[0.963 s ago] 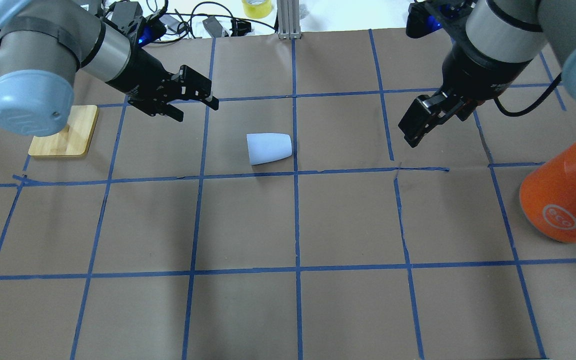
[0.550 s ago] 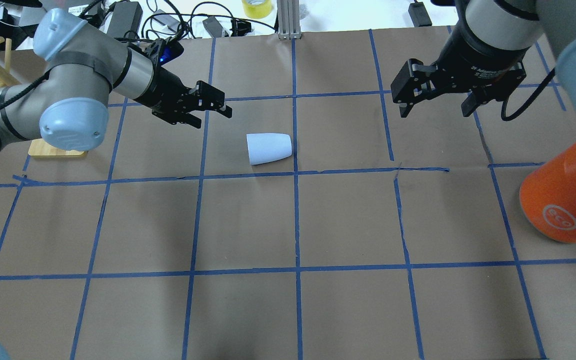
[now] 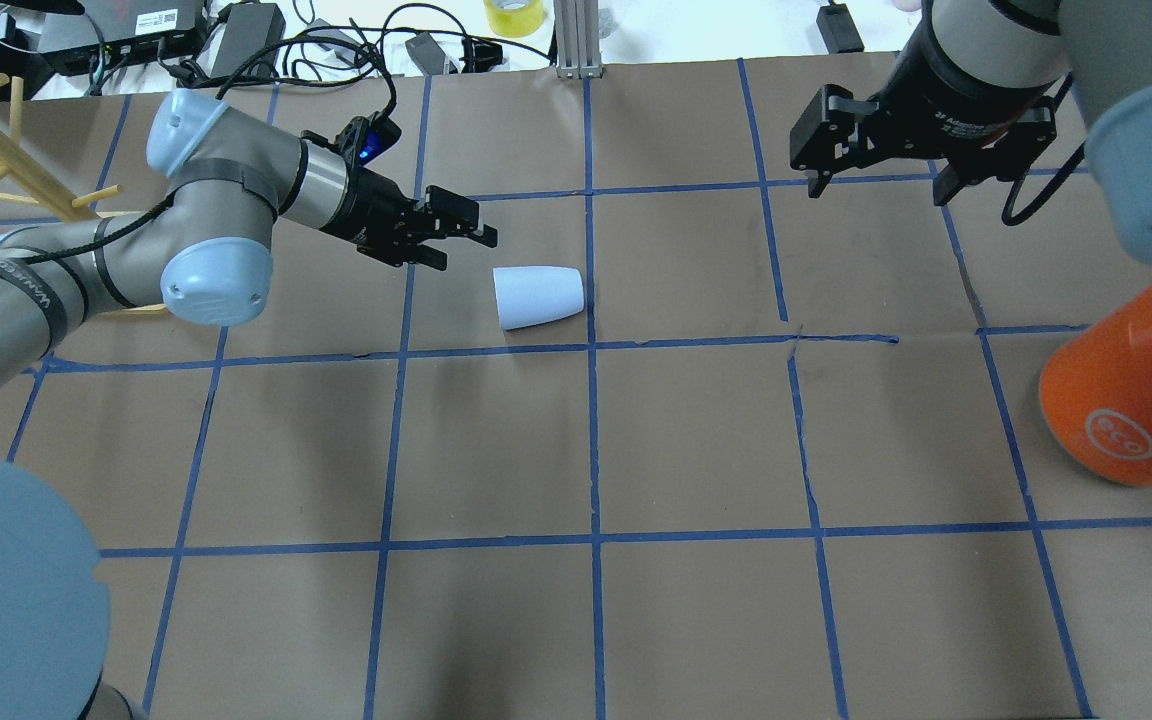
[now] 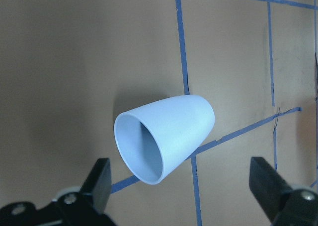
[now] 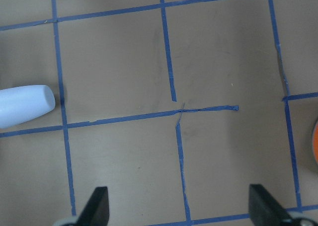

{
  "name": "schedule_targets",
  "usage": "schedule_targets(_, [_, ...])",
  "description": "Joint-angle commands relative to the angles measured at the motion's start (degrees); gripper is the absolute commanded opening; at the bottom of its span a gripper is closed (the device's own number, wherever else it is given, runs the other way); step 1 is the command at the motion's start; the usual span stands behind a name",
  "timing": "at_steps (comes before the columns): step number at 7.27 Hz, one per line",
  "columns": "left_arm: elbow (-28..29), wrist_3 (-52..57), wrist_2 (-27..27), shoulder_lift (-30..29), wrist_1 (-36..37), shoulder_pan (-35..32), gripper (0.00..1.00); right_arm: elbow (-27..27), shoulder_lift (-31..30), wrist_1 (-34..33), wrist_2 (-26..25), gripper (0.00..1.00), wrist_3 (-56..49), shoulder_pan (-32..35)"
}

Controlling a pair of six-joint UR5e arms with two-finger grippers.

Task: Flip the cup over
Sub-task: 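Retract the right arm while the left gripper reaches toward the lying cup, then close the left gripper on the cup's open rim end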

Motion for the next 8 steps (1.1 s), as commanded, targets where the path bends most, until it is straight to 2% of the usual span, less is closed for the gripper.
schedule_targets(1, [-1.61,-0.73,-5.79,-4.00,6.05,-0.07,1.00,0.80,0.09,-0.13,-2.18,1.00,2.64,1.45])
schedule_targets(3, [-2.66,-0.91,-6.61,-5.33,6.52,-0.25,1.00,0.71,1.22,-1.18,-1.39,1.00,2.57,1.72])
schedule_targets(4, [-3.28,-1.09,-9.49,-5.60,6.44,-0.34,1.00,0.71,1.32,-2.23,-1.30,1.00,2.22,1.72])
schedule_targets(6, [-3.37,-6.76,-10.92,-6.04,6.61,-0.69,0.97,0.80,1.14,-2.15,-1.21,1.00,1.78,1.72])
schedule_targets(7, [-3.29,-9.76,-11.88,-6.04,6.61,-1.65,0.92,0.80,1.14,-2.24,-1.13,1.00,-1.10,1.72])
schedule_targets(8, [-3.02,-14.23,-11.98,-6.04,6.70,-2.27,0.83,0.80,1.32,-2.24,1.14,1.00,-2.43,1.72])
